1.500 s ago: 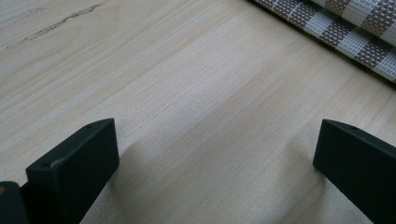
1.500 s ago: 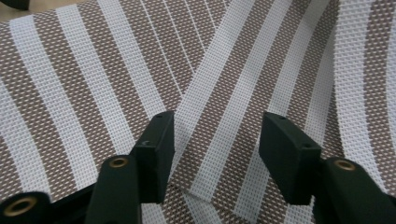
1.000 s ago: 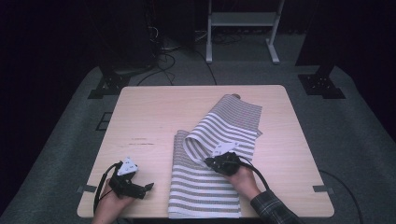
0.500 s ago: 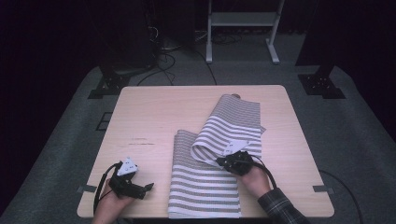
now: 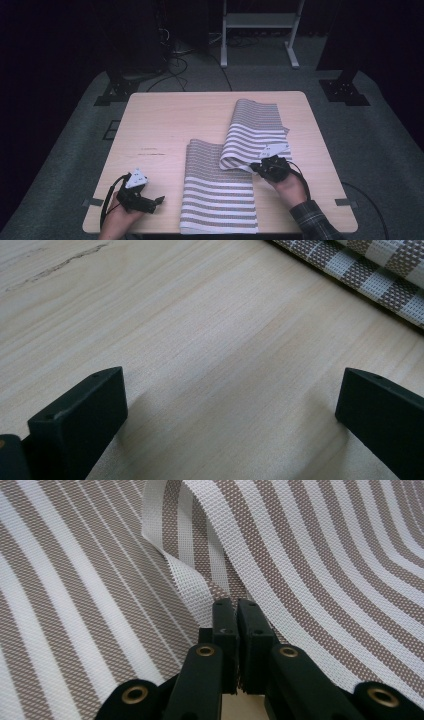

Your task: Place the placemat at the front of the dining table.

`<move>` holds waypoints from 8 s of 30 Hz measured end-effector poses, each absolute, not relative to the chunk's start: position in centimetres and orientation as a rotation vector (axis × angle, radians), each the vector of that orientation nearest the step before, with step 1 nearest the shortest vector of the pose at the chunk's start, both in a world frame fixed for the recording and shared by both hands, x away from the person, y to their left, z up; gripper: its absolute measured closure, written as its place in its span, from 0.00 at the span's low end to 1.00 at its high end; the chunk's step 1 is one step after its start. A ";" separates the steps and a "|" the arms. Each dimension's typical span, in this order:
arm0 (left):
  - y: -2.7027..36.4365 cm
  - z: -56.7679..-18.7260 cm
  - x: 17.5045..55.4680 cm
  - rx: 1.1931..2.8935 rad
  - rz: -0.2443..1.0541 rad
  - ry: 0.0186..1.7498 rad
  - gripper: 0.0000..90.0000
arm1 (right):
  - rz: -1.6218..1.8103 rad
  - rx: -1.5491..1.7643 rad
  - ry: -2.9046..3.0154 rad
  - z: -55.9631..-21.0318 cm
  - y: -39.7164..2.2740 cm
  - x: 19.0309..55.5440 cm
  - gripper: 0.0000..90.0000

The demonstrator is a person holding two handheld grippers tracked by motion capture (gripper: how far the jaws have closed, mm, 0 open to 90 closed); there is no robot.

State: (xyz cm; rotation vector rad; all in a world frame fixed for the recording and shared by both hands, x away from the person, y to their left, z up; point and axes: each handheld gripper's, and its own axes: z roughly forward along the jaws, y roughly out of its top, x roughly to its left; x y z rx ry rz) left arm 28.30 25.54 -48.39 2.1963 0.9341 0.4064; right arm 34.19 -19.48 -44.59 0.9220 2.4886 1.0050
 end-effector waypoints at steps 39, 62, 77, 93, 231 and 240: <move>25.5 -48.4 28.2 2.194 0.410 0.934 0.00 | 0.893 1.124 2.355 -44.3 -25.6 39.0 0.96; 25.5 -48.4 28.2 2.195 0.410 0.933 0.00 | 0.925 1.237 2.261 -42.1 -30.0 39.1 0.73; 25.5 -48.4 28.2 2.191 0.409 0.936 0.00 | 0.770 1.487 2.063 -43.5 -35.6 43.2 0.61; 25.5 -48.4 28.2 2.192 0.409 0.936 0.00 | 0.737 1.594 2.024 -46.2 -38.6 44.6 0.57; 25.5 -48.4 28.3 2.187 0.415 0.944 0.00 | 1.215 1.056 2.315 -39.0 -14.8 46.7 0.98; 25.5 -48.4 28.3 2.187 0.414 0.942 0.00 | 1.233 1.003 2.359 -39.3 -12.1 46.6 0.98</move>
